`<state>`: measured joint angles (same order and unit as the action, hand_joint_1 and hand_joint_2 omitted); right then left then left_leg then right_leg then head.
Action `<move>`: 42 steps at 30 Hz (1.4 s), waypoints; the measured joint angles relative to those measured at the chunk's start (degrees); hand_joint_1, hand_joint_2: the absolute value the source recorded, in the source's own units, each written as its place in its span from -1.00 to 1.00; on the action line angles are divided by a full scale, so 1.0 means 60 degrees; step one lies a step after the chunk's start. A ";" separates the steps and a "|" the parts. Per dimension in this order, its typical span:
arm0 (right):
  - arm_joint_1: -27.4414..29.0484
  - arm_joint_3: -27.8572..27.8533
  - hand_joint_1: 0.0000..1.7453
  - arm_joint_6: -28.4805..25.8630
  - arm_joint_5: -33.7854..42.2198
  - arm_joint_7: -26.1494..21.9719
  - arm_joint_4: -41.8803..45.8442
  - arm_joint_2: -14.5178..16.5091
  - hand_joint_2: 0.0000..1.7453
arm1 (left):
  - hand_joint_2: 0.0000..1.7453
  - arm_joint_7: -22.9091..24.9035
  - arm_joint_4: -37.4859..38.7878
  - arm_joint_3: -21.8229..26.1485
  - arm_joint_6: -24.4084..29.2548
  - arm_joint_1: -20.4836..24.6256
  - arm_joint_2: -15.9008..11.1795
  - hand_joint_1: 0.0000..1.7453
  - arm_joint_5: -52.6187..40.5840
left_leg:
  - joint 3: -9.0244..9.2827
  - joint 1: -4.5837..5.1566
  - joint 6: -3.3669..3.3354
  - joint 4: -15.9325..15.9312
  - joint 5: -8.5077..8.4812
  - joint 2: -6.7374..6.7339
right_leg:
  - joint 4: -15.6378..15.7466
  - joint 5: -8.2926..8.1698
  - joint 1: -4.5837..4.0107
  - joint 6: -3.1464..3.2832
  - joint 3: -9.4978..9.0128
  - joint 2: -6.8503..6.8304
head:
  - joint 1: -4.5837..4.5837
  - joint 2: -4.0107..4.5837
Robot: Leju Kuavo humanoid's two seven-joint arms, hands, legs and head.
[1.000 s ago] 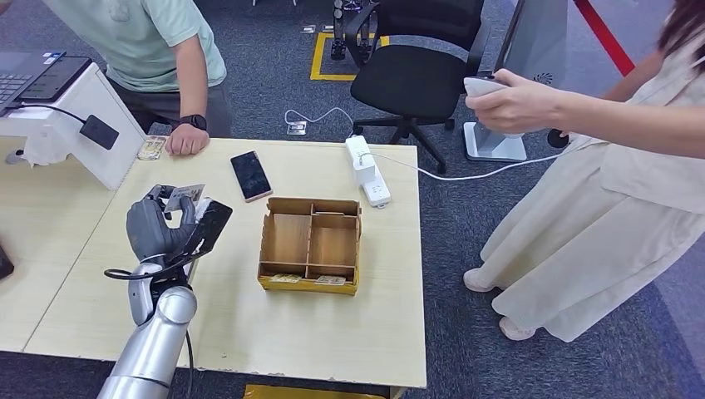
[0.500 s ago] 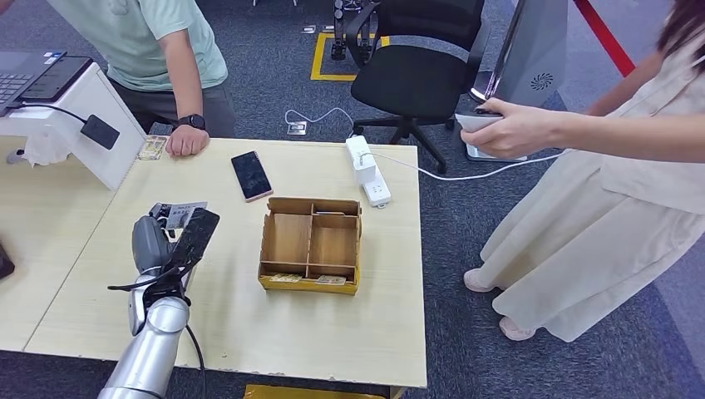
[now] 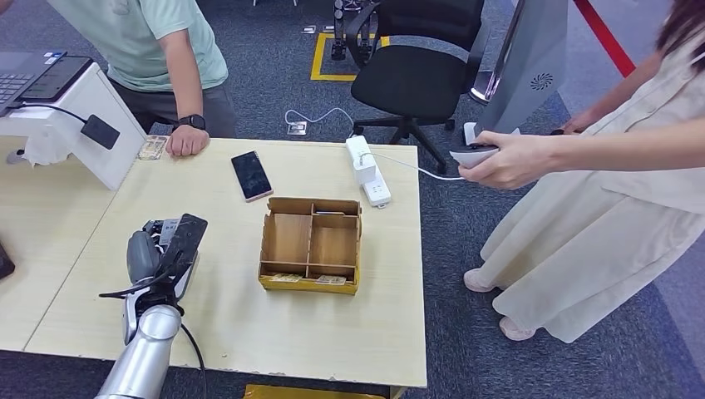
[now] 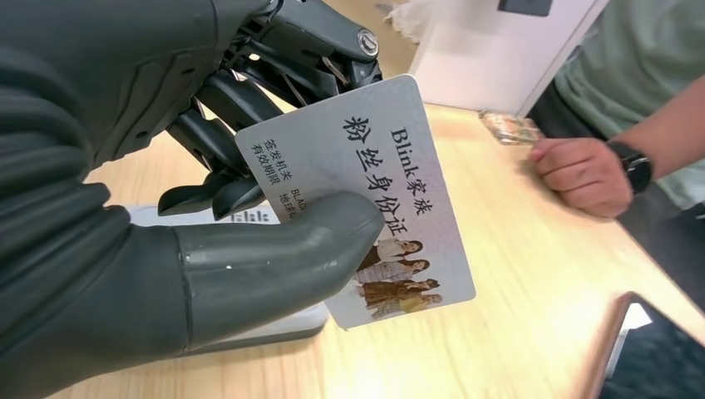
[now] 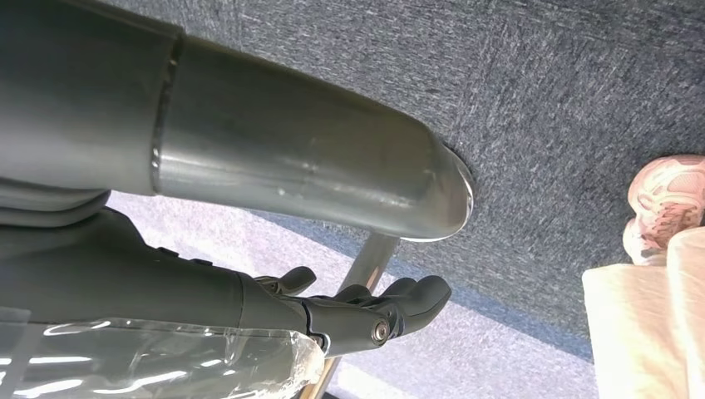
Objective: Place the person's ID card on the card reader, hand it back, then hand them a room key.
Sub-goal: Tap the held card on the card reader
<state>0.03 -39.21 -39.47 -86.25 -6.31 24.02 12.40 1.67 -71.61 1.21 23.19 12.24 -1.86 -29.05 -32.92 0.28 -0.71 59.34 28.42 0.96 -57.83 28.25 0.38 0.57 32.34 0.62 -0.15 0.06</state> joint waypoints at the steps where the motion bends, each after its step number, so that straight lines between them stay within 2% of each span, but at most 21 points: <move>1: 0.0001 -0.0013 -1.00 0.0000 -0.0013 0.0005 0.0000 0.0001 -1.00 | 1.00 0.0060 0.0039 0.0010 -0.0001 -0.0001 -0.0034 1.00 -0.0035 | 0.0000 0.0000 0.0000 0.0000 0.0000 0.0000 | 0.0000 0.0000 0.0000 0.0000 0.0000 0.0000 | 0.0000 0.0000; 13: 0.0005 -0.0143 -1.00 0.0000 -0.0024 0.0025 0.0000 0.0005 -1.00 | 1.00 0.0340 0.0320 0.0275 0.0040 -0.0133 -0.0339 1.00 -0.0116 | -0.0001 0.0000 0.0000 -0.0002 0.0000 0.0000 | 0.0000 0.0001 0.0000 0.0001 0.0000 0.0000 | -0.0001 0.0000; 24: 0.0010 -0.0298 -1.00 0.0000 0.0040 -0.0034 0.0000 0.0005 -1.00 | 1.00 0.0795 0.0351 0.0819 -0.0063 -0.0627 -0.0585 1.00 -0.0392 | 0.0000 -0.0001 0.0001 -0.0003 0.0001 0.0002 | 0.0000 0.0003 0.0000 0.0003 -0.0001 -0.0002 | 0.0000 -0.0001; 35: 0.0015 -0.0595 -1.00 0.0000 -0.0079 -0.0063 0.0030 0.0009 -1.00 | 1.00 0.1471 0.0557 0.1008 -0.1264 -0.0900 -0.0677 1.00 -0.0755 | 0.0007 0.0000 0.0001 -0.0004 0.0000 0.0002 | 0.0000 0.0003 0.0000 0.0003 -0.0008 -0.0006 | 0.0000 -0.0001; 42: 0.0009 -0.0677 -1.00 0.0000 -0.0124 -0.0059 0.0055 0.0024 -1.00 | 1.00 0.1697 0.0738 0.1008 -0.1552 -0.0817 -0.0673 1.00 -0.1150 | 0.0019 0.0001 0.0001 -0.0005 0.0000 0.0003 | -0.0001 0.0003 0.0000 0.0004 -0.0016 -0.0006 | -0.0001 -0.0003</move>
<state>0.08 -43.27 -39.47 -87.00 -6.67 24.35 12.55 11.85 -67.19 7.26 13.88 7.34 -5.90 -35.95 -32.80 0.29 -0.71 59.31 28.42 0.98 -57.83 28.27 0.38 0.59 32.25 0.58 -0.15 0.04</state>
